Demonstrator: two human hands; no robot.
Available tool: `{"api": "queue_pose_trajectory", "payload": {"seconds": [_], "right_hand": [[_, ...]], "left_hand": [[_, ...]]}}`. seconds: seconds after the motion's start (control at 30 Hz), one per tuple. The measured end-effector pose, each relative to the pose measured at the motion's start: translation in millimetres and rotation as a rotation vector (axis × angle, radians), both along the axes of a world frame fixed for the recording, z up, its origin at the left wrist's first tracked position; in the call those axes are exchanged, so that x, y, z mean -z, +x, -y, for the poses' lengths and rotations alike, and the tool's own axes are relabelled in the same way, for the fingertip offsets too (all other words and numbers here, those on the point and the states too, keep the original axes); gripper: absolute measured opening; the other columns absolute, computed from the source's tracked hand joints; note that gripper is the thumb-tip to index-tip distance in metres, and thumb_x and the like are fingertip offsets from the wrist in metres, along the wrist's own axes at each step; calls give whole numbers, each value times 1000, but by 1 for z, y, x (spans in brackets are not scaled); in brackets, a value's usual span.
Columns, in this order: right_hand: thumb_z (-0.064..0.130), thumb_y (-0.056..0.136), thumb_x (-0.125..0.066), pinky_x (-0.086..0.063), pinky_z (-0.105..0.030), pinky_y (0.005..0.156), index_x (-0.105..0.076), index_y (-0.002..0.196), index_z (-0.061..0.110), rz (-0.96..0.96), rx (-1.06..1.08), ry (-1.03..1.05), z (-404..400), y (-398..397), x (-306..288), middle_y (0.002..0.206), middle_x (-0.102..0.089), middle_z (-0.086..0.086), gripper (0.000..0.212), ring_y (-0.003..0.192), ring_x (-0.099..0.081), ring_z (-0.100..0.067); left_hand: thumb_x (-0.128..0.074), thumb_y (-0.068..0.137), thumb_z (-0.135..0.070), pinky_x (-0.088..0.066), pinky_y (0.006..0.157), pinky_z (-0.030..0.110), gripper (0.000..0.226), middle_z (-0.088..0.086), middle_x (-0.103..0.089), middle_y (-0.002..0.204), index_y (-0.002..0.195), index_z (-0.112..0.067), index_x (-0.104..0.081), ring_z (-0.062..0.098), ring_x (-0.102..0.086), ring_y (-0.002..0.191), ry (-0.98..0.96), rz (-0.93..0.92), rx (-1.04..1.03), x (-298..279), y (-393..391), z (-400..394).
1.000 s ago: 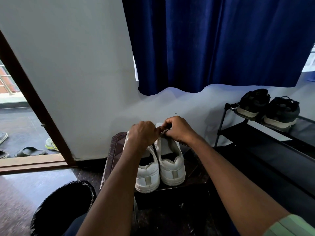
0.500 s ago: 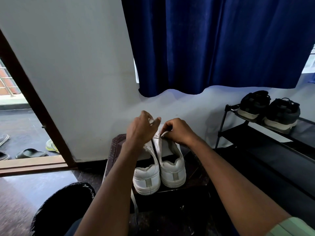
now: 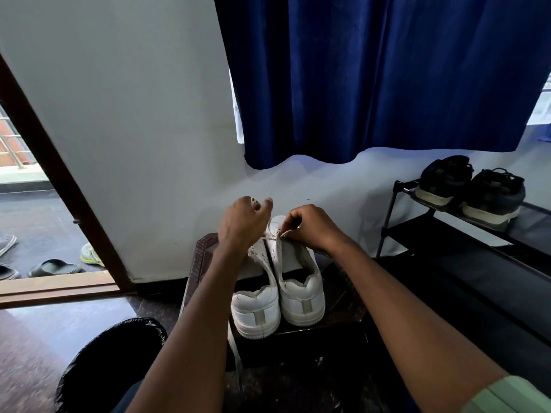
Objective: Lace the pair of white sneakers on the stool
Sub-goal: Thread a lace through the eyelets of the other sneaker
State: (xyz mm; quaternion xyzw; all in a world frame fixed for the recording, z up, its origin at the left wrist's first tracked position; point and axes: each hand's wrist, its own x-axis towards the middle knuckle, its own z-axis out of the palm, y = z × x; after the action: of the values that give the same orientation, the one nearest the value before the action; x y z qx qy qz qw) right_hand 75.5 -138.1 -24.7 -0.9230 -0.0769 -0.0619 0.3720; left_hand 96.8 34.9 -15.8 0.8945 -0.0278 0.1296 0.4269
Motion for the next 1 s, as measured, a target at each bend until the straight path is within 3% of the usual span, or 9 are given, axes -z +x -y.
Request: {"api": "queue_pose_trajectory", "payload": {"seconds": [0.1,0.2,0.37,0.47,0.67,0.77,0.87,0.93,1.0], "right_hand": [[11,79,-82,-61,-41,84,-80,81,22,2,-3,12,-2,-2,0,84,-76,6,11,86,-70,-11],[9,79,-81,-60,-40,85,-78,81,21,-3,7,8,-2,-2,-1,85,-76,4,12,87,-70,-14],[12,80,-82,-61,-43,87,-78,76,24,-22,10,33,1,-2,-1,85,-77,6,13,87,-72,-13],[14,81,-83,-61,-45,87,-79,76,21,-31,23,38,1,-1,0,85,-77,4,8,88,-72,-13],[16,81,-84,-61,-44,89,-80,75,22,-41,21,49,1,0,0,86,-78,5,9,89,-72,-12],[19,80,-85,-61,-42,88,-81,73,23,-55,17,72,1,-1,1,83,-78,5,9,87,-72,-11],[13,78,-84,-61,-38,85,-81,76,19,-68,3,74,2,-1,-2,82,-78,5,8,86,-72,-10],[5,78,-83,-60,-29,72,-82,80,16,-116,-23,122,4,-2,-5,83,-79,1,11,80,-72,-9],[1,79,-80,-53,-20,60,-82,84,12,-160,-13,228,5,-3,-8,83,-79,-4,12,74,-70,-9]], "left_hand": [[-55,85,-66,-57,74,37,55,6,-66,88,100,-15,-68,32,-67,82,366,-44,-12,4,-4,-1],[-62,87,-56,-48,65,33,44,10,-63,83,79,-12,-64,35,-66,83,520,-129,60,4,-6,2],[-61,95,-32,-37,60,31,40,5,-57,65,63,-8,-58,22,-50,63,39,-235,183,-3,-5,6],[-58,100,-25,-42,65,28,42,4,-64,67,63,-7,-64,16,-56,64,-258,-242,231,-11,-11,4],[-54,103,-19,-40,43,14,33,9,-65,70,72,-7,-60,19,-62,61,-548,-306,195,-14,-17,-1],[-59,94,-25,-46,60,23,34,10,-69,70,70,-4,-69,22,-58,61,-227,-200,101,-14,-8,-8],[-55,86,-32,-47,86,37,27,7,-66,74,76,-12,-70,29,-60,73,289,-162,-106,-15,-9,-21],[-57,88,-24,-37,97,41,15,6,-63,83,85,-14,-67,30,-59,86,594,-157,-215,-10,-14,-29],[-61,87,-19,-37,98,42,14,9,-71,99,95,-16,-72,32,-62,100,679,-129,-230,-1,-13,-32]]}}
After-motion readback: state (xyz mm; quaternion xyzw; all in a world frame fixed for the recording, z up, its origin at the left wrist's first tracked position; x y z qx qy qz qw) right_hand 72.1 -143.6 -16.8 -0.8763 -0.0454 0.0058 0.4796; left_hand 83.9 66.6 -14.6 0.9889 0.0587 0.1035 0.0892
